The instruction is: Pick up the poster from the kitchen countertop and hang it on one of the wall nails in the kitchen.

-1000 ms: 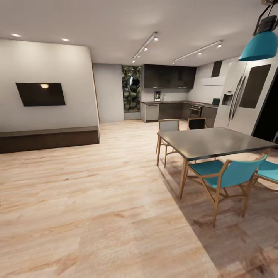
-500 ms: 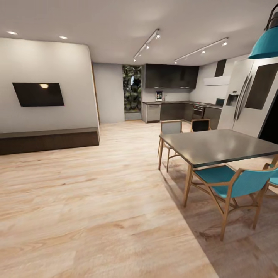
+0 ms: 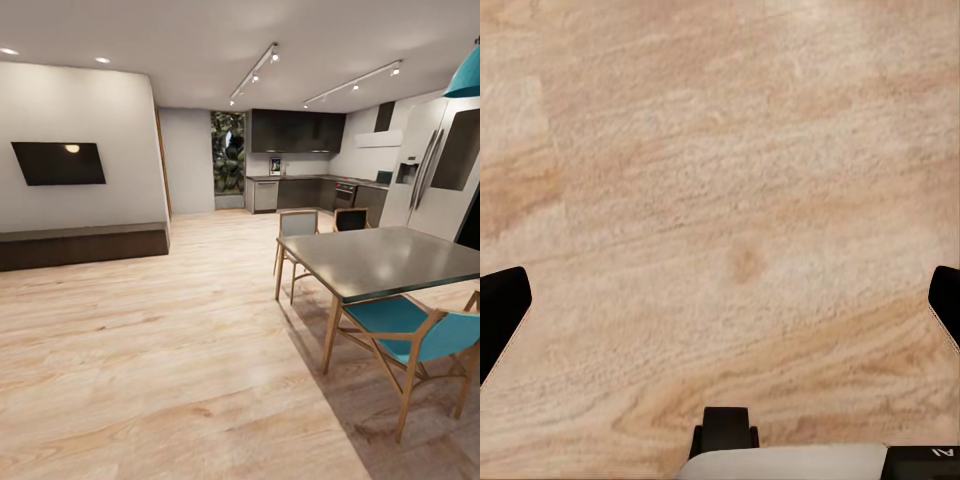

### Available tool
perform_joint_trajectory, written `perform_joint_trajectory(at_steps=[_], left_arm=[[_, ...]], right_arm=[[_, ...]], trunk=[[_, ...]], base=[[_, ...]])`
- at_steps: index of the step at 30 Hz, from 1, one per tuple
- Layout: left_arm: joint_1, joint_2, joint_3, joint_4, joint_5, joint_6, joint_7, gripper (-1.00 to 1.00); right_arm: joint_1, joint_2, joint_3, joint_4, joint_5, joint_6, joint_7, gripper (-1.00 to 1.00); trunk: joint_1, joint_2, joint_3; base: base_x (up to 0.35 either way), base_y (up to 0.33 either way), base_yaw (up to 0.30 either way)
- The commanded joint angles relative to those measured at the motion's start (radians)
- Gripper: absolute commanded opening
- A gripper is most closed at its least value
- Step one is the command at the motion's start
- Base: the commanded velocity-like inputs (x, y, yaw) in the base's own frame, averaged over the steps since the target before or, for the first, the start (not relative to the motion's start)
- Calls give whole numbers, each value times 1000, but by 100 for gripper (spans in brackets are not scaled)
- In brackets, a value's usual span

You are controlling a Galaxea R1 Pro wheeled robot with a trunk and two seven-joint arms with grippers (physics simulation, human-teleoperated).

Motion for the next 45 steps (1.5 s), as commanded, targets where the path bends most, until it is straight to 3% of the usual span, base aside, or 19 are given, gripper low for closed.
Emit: perform_joint_trajectory(at_steps=[1,45], left_arm=[[0,0,1,-1,0,-2,0,100],[0,1,1,-1,1,-2,-1,100]], right_arm=[[-1,0,1,1,0,-3,0,100],[-1,-1,1,2,14,-4,0,100]], trunk=[[1,0,-1],[1,0,-1]], base=[[334,0,0],[337,0,0]])
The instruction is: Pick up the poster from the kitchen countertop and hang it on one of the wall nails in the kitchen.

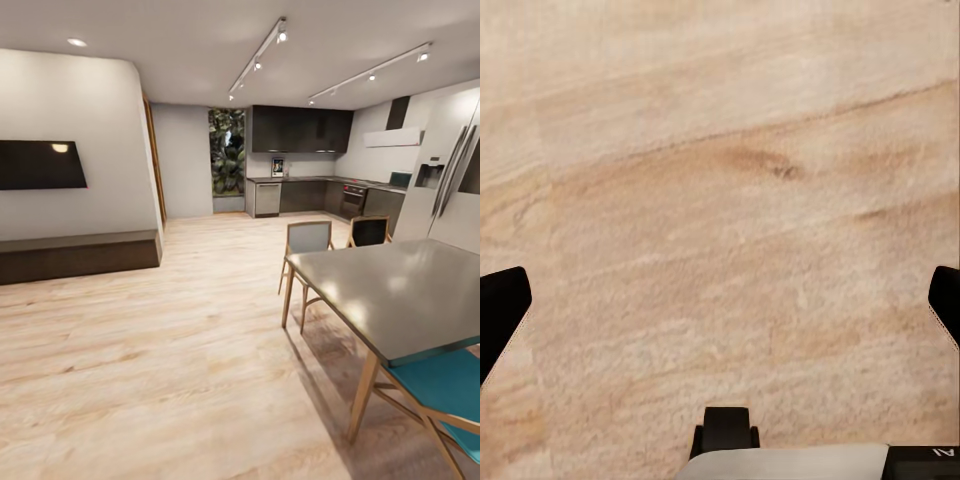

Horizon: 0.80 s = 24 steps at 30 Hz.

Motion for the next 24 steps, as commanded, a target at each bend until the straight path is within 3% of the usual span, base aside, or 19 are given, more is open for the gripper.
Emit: perform_joint_trajectory(at_steps=[1,24], left_arm=[[0,0,1,-1,0,-2,0,100],[0,0,1,-1,-1,-2,0,100]], right_arm=[[-1,0,0,1,1,-3,0,100],[-1,0,0,1,1,-3,0,100]], trunk=[[1,0,-1],[1,0,-1]], base=[[337,0,0],[337,0,0]])
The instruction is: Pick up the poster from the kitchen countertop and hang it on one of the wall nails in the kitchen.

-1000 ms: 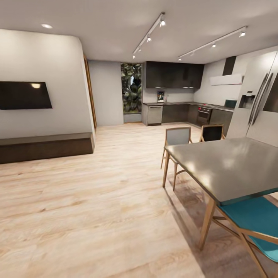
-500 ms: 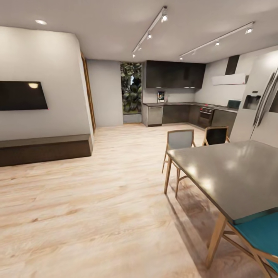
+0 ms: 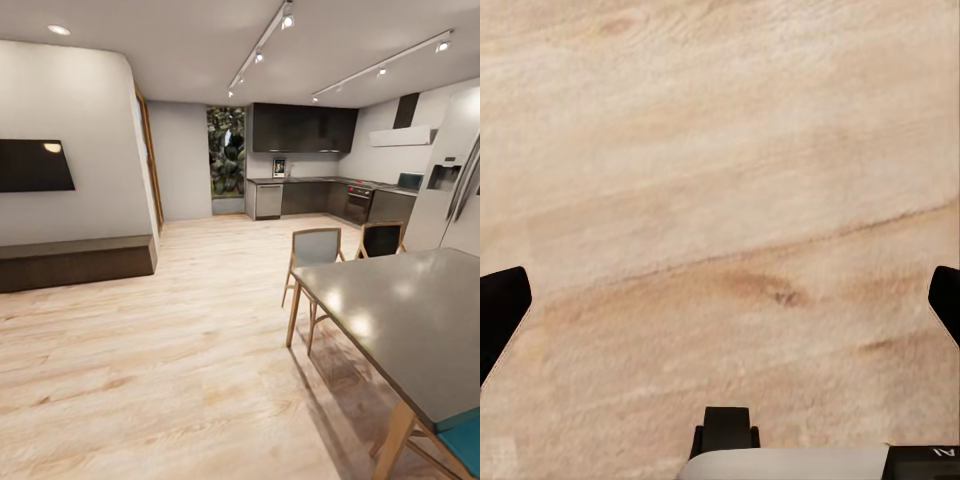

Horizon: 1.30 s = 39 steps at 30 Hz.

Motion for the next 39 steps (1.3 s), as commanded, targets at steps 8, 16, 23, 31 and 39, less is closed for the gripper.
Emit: perform_joint_trajectory(at_steps=[8,16,23,31,39], left_arm=[[0,0,1,0,0,-2,0,100],[0,0,1,0,0,-2,0,100],[0,0,1,0,0,-2,0,100],[0,0,1,0,0,-2,0,100],[0,0,1,0,0,-2,0,100]], right_arm=[[-1,0,1,1,1,-3,0,100],[-1,0,1,1,1,-3,0,100],[-1,0,1,1,1,-3,0,100],[-1,-1,1,1,2,-3,0,100],[-1,-1,1,1,2,-3,0,100]], trunk=[[1,0,-1],[1,0,-1],[1,0,-1],[1,0,-1],[1,0,-1]], base=[[337,0,0],[337,0,0],[337,0,0],[337,0,0],[337,0,0]])
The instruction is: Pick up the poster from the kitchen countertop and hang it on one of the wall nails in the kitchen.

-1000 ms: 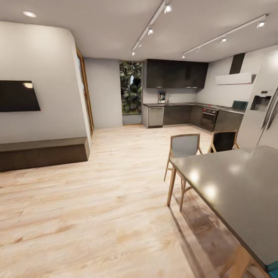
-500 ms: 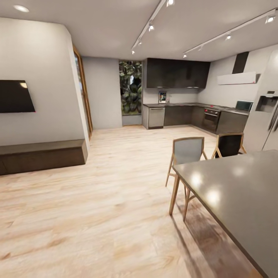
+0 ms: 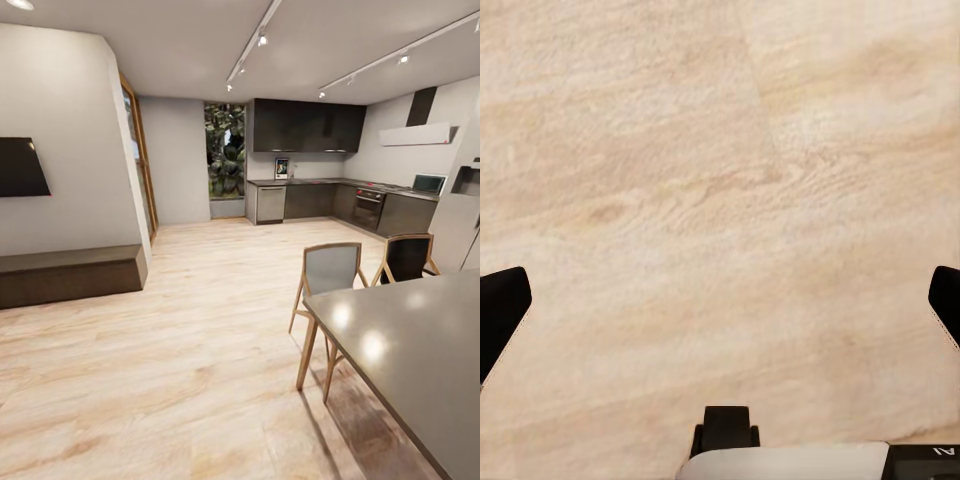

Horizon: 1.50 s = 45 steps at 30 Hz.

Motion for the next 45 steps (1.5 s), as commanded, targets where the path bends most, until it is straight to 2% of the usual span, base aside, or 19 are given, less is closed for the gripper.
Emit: perform_joint_trajectory(at_steps=[1,35,45], left_arm=[[0,0,1,-1,0,-2,0,100],[0,0,1,-1,0,-3,0,100],[0,0,1,-1,0,-2,0,100]], right_arm=[[-1,0,1,1,1,-3,0,100],[-1,0,2,-4,3,-4,-1,100],[-1,0,2,-3,3,-4,-1,100]], trunk=[[1,0,-1],[1,0,-1],[1,0,-1]], base=[[337,0,0],[337,0,0],[337,0,202]])
